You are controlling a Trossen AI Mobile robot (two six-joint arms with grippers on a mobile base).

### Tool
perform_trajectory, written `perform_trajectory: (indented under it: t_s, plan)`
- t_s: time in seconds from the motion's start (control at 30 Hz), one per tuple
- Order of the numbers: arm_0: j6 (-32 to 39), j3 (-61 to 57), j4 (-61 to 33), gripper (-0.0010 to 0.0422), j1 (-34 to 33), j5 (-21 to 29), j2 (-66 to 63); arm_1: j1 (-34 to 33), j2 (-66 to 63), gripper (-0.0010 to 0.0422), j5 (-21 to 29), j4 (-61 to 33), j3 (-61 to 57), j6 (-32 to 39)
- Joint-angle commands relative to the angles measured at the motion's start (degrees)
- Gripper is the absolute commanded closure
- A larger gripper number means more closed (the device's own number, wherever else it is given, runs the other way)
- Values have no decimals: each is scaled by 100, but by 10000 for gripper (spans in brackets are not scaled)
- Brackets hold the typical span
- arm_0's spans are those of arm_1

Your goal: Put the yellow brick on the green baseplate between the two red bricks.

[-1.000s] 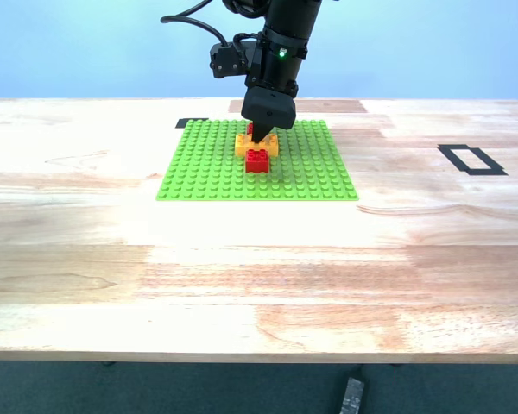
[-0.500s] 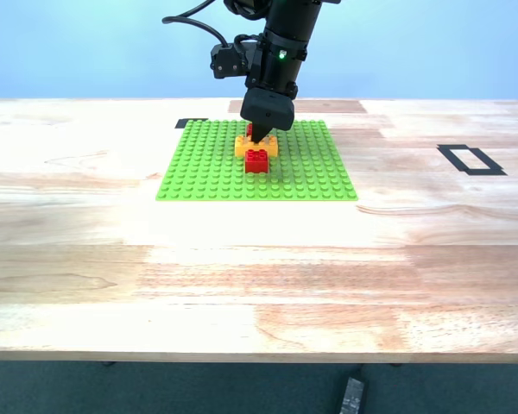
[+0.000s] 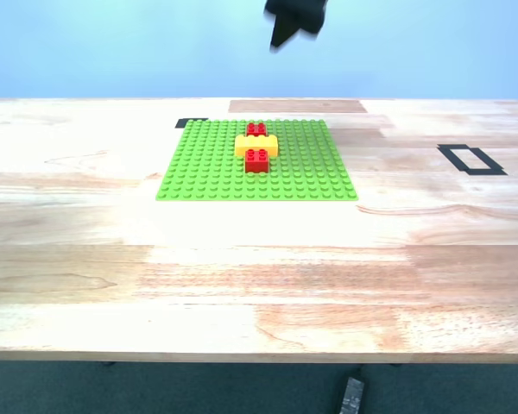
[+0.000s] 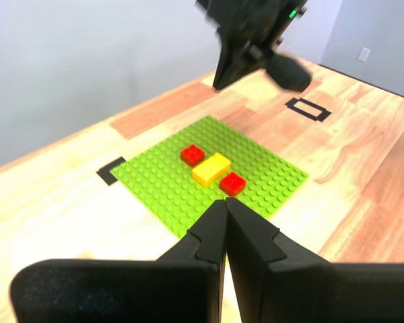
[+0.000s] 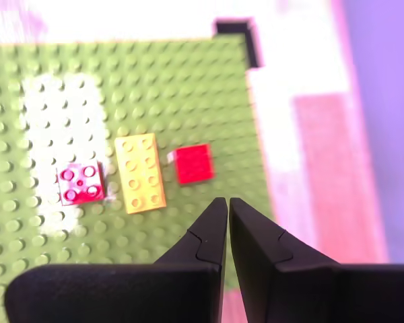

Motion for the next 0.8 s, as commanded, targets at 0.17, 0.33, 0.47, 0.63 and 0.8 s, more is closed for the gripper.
perform_trajectory:
  t_s: [0.17,0.33,0.47,0.63,0.8]
  plan:
    - [-197,-2,535,412,2,-11,4,-448,-1591,406,-39,273,-466,599]
    - [-529,-2,1121,413,4,-575,-7,-859,-2911,406,-17,914,-1453,1082]
    - [-584,-7,1445,412,7,-984,-52,-1147,-4113,406,273,1655,-2605,1679]
    - [-935,-184,2059,413,7,-1331,-133,-1537,-5740,406,586,2782,-4273,2345]
    - [-1296,-678,2745,413,7,-1558,-509,-1823,-7329,406,584,3591,-5788,3283]
